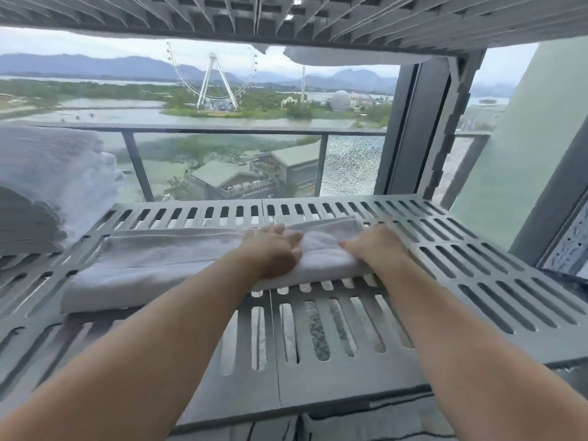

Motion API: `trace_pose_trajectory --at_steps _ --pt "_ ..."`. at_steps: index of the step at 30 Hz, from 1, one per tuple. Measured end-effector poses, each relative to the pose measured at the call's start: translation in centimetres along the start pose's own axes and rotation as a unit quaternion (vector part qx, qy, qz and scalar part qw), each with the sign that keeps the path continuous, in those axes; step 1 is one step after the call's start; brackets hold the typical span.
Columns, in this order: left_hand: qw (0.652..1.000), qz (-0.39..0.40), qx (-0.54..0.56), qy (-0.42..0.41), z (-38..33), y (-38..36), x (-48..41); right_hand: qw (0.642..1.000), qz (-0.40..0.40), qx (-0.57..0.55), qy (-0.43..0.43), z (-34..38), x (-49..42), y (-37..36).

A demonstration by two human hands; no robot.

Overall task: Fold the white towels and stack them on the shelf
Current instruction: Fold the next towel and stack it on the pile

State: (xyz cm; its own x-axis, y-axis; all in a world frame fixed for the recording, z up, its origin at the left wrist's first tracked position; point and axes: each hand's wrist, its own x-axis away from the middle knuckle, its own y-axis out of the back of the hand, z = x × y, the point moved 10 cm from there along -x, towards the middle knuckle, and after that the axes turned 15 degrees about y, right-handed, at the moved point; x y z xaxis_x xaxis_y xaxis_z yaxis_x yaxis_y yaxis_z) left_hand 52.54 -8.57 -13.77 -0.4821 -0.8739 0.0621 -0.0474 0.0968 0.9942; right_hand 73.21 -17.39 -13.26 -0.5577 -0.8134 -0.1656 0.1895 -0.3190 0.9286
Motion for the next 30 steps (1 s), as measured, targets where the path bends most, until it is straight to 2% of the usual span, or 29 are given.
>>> trace_pose_trajectory --at_steps 3,6,9,11,13,14,16,19,21,22,25,27,30 --pt "0.999 -0.019 -0.028 0.008 -0.1 -0.8 0.1 0.999 0.039 -0.007 0.027 -0.1 -1.2 -0.5" --pt "0.998 -0.043 -0.037 0.007 -0.1 -0.8 0.3 0.99 0.108 0.043 0.074 0.4 -1.8 -1.3" --pt "0.998 -0.053 -0.031 0.016 -0.1 -0.7 0.4 0.984 0.125 0.028 0.122 1.3 -2.2 -1.5" --pt "0.996 -0.076 -0.032 0.021 -0.2 -0.3 0.6 0.982 0.106 -0.06 0.143 1.8 -2.2 -1.4" --pt "0.991 -0.124 -0.049 0.028 -0.3 0.9 1.2 0.97 0.05 -0.193 0.141 2.1 -2.0 -0.8" --pt "0.985 -0.157 -0.06 0.03 -0.4 1.7 1.6 0.954 0.026 -0.271 0.125 2.0 -1.9 -0.4" --pt "0.975 -0.213 -0.048 0.042 0.0 3.4 2.6 0.908 0.026 -0.411 0.076 2.1 -1.7 -0.2" --pt "0.967 -0.239 0.024 0.084 3.6 4.9 4.3 0.857 0.033 -0.512 0.043 3.5 -1.5 0.5" --pt "0.971 -0.205 0.055 0.113 7.1 5.0 4.8 0.833 -0.004 -0.552 0.043 4.9 -1.4 1.4" --pt "0.976 -0.162 0.054 0.135 8.7 4.5 4.9 0.821 -0.019 -0.568 0.047 5.9 -1.2 1.8" --pt "0.981 -0.046 -0.046 0.181 11.1 2.2 5.3 0.79 -0.041 -0.605 0.09 10.8 -0.6 2.9" --pt "0.978 -0.032 -0.069 0.193 11.1 1.3 5.1 0.8 -0.055 -0.581 0.141 14.5 0.0 3.8" --pt "0.984 -0.037 0.015 0.175 11.8 1.7 4.5 0.821 -0.063 -0.534 0.194 19.8 0.7 4.2"
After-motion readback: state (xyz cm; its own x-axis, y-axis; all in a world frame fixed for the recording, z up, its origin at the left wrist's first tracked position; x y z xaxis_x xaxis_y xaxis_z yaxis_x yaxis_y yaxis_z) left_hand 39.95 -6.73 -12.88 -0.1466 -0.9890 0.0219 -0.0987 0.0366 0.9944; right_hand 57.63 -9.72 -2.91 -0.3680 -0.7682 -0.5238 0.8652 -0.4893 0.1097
